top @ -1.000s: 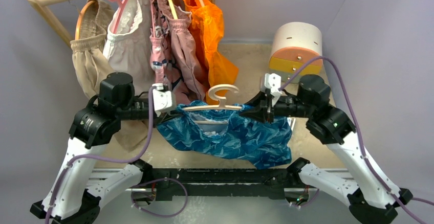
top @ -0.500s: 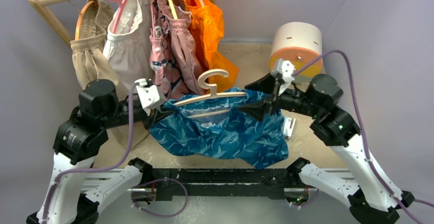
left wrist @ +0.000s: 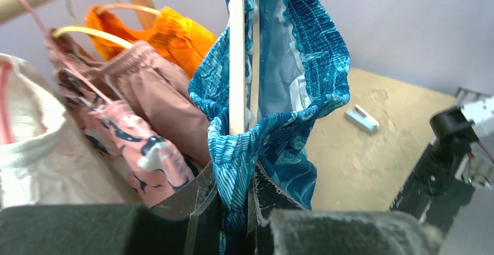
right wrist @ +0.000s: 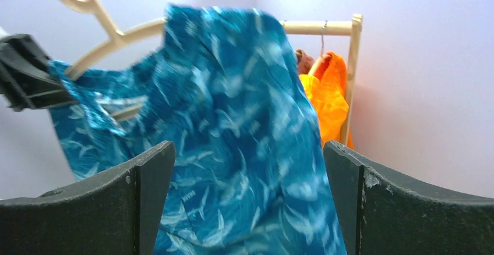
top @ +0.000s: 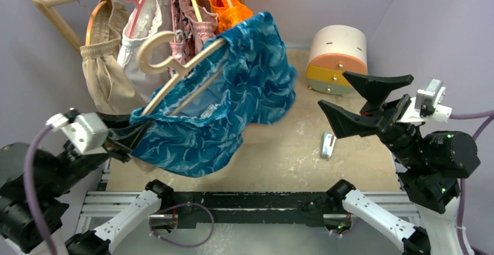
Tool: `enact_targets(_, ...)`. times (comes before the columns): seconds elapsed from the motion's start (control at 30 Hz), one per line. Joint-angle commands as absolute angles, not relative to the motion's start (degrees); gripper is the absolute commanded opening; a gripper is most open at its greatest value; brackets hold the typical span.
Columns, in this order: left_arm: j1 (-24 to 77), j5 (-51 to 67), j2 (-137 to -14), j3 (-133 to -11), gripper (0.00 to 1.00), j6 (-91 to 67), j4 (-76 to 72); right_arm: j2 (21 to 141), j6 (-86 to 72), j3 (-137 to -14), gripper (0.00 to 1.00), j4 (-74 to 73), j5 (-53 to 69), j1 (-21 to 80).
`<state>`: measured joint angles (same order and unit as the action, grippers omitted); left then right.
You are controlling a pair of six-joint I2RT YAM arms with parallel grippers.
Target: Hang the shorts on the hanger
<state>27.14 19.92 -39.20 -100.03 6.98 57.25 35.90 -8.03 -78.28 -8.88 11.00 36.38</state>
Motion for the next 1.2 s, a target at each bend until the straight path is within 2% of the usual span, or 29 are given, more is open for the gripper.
enact_targets(0.0, 27.0, 12.6, -38.6, -106.8, 0.00, 2.7, 49.4, 38.7, -10.5, -78.0, 0.98, -8.0, 3.0, 36.6)
enact_targets(0.2, 27.0, 7.3, -38.1, -113.1, 0.00, 1.6, 49.3, 41.9, -13.9, -76.5, 0.93, -6.9, -0.2, 36.6)
enact_targets(0.5, 27.0, -2.6, -37.8, -121.1, 0.00, -3.7, 47.3, 51.0, -28.0, -70.5, 0.72, 2.6, 13.0, 36.7)
enact_targets(0.67, 27.1, -6.9, -37.6, -123.8, 0.00, -3.3, 47.7, 56.2, -32.1, -68.6, 0.61, 9.1, 13.6, 38.3)
enact_targets(0.93, 26.9, -8.7, -38.2, -128.6, 0.00, -4.8, 47.5, 67.8, -26.1, -74.4, 0.59, 13.9, 0.7, 54.3)
enact_targets(1.17, 26.8, -13.3, -39.2, -131.0, 0.00, -4.4, 47.9, 77.6, -22.1, -78.2, 0.58, 20.8, -6.0, 60.9)
